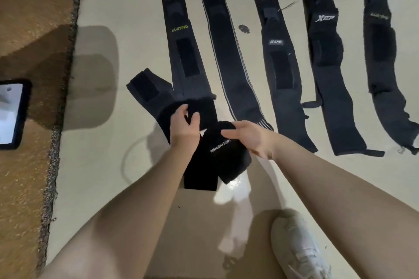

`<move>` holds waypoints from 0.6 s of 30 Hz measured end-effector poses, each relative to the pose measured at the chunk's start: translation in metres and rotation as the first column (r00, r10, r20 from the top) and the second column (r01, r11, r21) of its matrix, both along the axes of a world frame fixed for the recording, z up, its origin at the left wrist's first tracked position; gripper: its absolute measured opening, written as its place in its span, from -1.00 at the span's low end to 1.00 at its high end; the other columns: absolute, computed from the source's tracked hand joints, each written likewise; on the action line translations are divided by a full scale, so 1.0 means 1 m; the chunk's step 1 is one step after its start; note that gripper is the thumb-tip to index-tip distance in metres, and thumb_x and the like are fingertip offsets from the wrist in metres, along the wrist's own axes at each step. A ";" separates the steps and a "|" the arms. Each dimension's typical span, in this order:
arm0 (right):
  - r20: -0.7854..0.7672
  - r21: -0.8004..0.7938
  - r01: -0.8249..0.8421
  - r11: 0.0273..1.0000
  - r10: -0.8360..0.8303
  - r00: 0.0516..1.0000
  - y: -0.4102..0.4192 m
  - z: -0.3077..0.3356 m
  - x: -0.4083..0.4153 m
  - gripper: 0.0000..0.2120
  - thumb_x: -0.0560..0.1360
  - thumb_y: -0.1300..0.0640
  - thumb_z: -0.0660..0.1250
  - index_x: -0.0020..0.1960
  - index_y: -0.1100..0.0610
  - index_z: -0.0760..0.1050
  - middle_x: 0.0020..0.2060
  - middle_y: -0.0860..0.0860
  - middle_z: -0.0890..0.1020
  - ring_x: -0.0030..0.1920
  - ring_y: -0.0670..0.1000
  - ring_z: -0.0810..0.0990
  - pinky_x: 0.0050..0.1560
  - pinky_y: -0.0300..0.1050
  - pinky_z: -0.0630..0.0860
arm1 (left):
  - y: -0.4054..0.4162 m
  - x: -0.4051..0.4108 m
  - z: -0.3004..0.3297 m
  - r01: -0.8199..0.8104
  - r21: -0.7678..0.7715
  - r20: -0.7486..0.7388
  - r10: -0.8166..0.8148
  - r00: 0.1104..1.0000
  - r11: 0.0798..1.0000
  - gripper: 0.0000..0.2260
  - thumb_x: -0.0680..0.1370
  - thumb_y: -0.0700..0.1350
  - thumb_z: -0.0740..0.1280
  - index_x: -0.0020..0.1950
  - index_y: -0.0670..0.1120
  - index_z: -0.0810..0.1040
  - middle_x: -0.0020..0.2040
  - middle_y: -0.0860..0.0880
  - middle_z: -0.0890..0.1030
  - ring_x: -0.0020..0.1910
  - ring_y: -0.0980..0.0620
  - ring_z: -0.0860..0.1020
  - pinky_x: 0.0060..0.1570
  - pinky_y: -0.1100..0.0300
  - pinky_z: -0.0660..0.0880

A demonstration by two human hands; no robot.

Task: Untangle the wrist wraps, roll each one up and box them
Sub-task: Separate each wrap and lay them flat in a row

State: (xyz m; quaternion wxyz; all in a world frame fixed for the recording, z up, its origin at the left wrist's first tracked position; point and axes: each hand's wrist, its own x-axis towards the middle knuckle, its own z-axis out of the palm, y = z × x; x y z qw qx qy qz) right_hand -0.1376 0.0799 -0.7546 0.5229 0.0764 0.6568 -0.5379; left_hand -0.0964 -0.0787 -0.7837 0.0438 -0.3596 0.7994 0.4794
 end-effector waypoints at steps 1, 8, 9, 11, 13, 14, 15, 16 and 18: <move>-0.065 0.070 -0.001 0.998 0.006 0.998 -0.001 -0.003 0.005 -0.80 0.59 0.17 0.23 0.13 0.23 0.54 0.06 0.20 0.65 0.07 0.16 0.64 0.21 0.09 0.52 | -0.010 -0.002 -0.008 -0.071 -0.083 0.056 0.076 0.996 0.994 -0.60 0.61 -0.08 0.25 0.43 -0.13 0.33 0.36 -0.12 0.37 0.33 -0.07 0.39 0.33 0.09 0.34; -0.258 0.138 0.215 0.967 -0.175 0.950 -0.002 -0.018 0.021 -0.88 0.56 0.19 0.25 -0.06 0.06 0.56 -0.13 0.03 0.68 -0.06 0.05 0.65 0.11 -0.02 0.55 | -0.066 -0.009 -0.061 -0.207 0.170 0.171 0.178 0.969 0.964 -0.60 0.58 -0.06 0.28 0.42 0.07 0.37 0.44 -0.10 0.29 0.21 -0.06 0.48 0.16 0.14 0.43; -0.264 0.129 0.232 0.964 -0.192 0.945 -0.005 -0.020 0.023 -0.87 0.55 0.20 0.26 -0.09 0.06 0.56 -0.18 0.00 0.67 -0.12 0.02 0.64 0.05 -0.05 0.54 | -0.071 -0.013 -0.066 -0.265 0.224 0.140 0.238 0.961 0.938 -0.72 0.56 -0.13 0.31 0.26 0.04 0.50 0.38 -0.09 0.38 0.09 -0.01 0.54 0.07 0.20 0.46; -0.269 0.127 0.243 0.962 -0.203 0.942 -0.012 -0.026 0.026 -0.89 0.55 0.21 0.27 -0.10 0.11 0.56 -0.22 0.00 0.66 -0.18 0.00 0.63 0.01 -0.08 0.55 | -0.080 -0.018 -0.078 -0.378 0.292 0.125 0.357 0.926 0.878 -0.85 0.51 -0.19 0.36 -0.02 0.06 0.56 0.30 -0.13 0.45 0.02 -0.02 0.57 0.04 0.19 0.51; -0.293 0.141 0.234 0.962 -0.185 0.938 -0.022 -0.030 0.028 -0.90 0.54 0.21 0.29 -0.05 0.18 0.58 -0.15 0.07 0.68 -0.12 0.06 0.64 0.07 -0.03 0.55 | -0.086 -0.019 -0.087 -0.411 0.293 0.081 0.406 0.910 0.863 -0.85 0.49 -0.20 0.37 -0.06 0.06 0.57 0.27 -0.10 0.48 0.07 -0.06 0.57 0.06 0.20 0.49; -0.305 0.147 0.237 0.960 -0.183 0.934 -0.026 -0.033 0.030 -0.89 0.53 0.20 0.30 -0.03 0.20 0.59 -0.11 0.11 0.69 -0.08 0.10 0.65 0.10 0.01 0.56 | -0.088 -0.020 -0.087 -0.399 0.295 0.050 0.403 0.914 0.868 -0.83 0.48 -0.20 0.37 -0.01 0.05 0.59 0.26 -0.08 0.49 0.09 -0.06 0.56 0.07 0.22 0.48; -0.306 0.158 0.234 0.959 -0.178 0.935 -0.028 -0.036 0.032 -0.89 0.53 0.20 0.31 -0.03 0.21 0.59 -0.09 0.13 0.69 -0.04 0.13 0.66 0.12 0.04 0.56 | -0.090 -0.021 -0.087 -0.376 0.310 0.006 0.394 0.919 0.873 -0.80 0.49 -0.20 0.34 0.06 0.03 0.60 0.26 -0.07 0.51 0.13 -0.07 0.56 0.10 0.21 0.48; -0.305 0.166 0.213 0.963 -0.155 0.939 -0.030 -0.037 0.034 -0.89 0.53 0.20 0.31 -0.06 0.19 0.60 -0.10 0.13 0.69 -0.04 0.14 0.66 0.11 0.03 0.57 | -0.093 -0.022 -0.084 -0.353 0.356 -0.042 0.392 0.919 0.865 -0.78 0.52 -0.21 0.30 0.10 0.01 0.60 0.24 -0.07 0.54 0.15 -0.08 0.56 0.16 0.17 0.49; -0.301 0.175 0.149 0.973 -0.091 0.949 -0.032 -0.035 0.038 -0.87 0.53 0.20 0.30 -0.18 0.15 0.57 -0.21 0.06 0.67 -0.14 0.09 0.64 0.05 -0.04 0.55 | -0.102 -0.024 -0.066 -0.312 0.491 -0.138 0.427 0.894 0.813 -0.82 0.55 -0.21 0.27 0.04 -0.01 0.62 0.13 -0.07 0.63 0.11 -0.05 0.60 0.15 0.07 0.54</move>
